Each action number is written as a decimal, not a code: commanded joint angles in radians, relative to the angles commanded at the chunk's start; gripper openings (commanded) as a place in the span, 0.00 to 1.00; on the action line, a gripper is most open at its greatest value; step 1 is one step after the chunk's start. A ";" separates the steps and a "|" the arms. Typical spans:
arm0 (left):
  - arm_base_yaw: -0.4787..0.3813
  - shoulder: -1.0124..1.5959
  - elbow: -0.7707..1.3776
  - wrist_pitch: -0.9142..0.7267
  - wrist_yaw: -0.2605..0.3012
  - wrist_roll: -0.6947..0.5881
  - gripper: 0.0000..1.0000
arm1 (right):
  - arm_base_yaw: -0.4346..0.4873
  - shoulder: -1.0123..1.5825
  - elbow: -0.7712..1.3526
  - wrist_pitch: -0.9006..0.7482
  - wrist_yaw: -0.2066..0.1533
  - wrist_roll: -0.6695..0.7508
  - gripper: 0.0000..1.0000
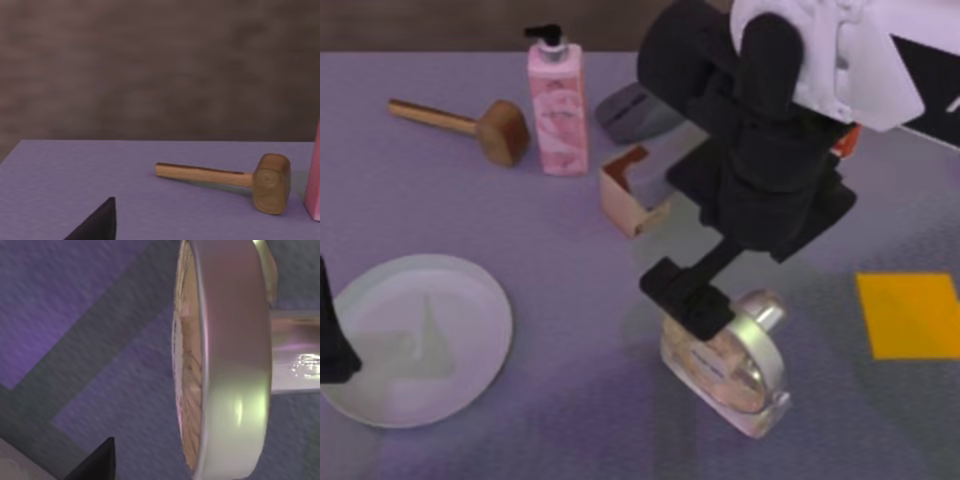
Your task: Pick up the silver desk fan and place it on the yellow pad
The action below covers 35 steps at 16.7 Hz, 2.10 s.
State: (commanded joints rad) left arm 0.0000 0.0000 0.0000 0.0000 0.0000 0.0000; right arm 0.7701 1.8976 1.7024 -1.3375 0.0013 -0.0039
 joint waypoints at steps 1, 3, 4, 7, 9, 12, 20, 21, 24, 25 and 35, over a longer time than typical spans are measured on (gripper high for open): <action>0.000 0.000 0.000 0.000 0.000 0.000 1.00 | 0.011 0.025 0.023 -0.021 0.000 0.000 1.00; 0.000 0.000 0.000 0.000 0.000 0.000 1.00 | 0.019 0.044 0.041 -0.037 0.000 0.000 1.00; 0.000 0.000 0.000 0.000 0.000 0.000 1.00 | 0.019 0.044 0.041 -0.037 0.000 0.000 1.00; 0.000 0.000 0.000 0.000 0.000 0.000 1.00 | 0.014 0.042 0.039 -0.034 0.000 0.000 1.00; 0.000 0.000 0.000 0.000 0.000 0.000 1.00 | 0.016 0.042 0.021 -0.017 0.000 -0.002 1.00; 0.000 0.000 0.000 0.000 0.000 0.000 1.00 | 0.018 0.047 -0.062 0.073 0.000 0.000 1.00; 0.000 0.000 0.000 0.000 0.000 0.000 1.00 | 0.021 0.055 -0.142 0.157 0.000 0.002 0.92; 0.000 0.000 0.000 0.000 0.000 0.000 1.00 | 0.021 0.055 -0.142 0.157 0.000 0.002 0.85; 0.000 0.000 0.000 0.000 0.000 0.000 1.00 | 0.021 0.055 -0.142 0.157 0.000 0.002 0.62; 0.000 0.000 0.000 0.000 0.000 0.000 1.00 | 0.021 0.055 -0.142 0.157 0.000 0.002 0.55; 0.000 0.000 0.000 0.000 0.000 0.000 1.00 | 0.021 0.055 -0.142 0.157 0.000 0.002 0.00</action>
State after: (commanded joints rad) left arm 0.0000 0.0000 0.0000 0.0000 0.0000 0.0000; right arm 0.7907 1.9523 1.5608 -1.1803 0.0018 -0.0018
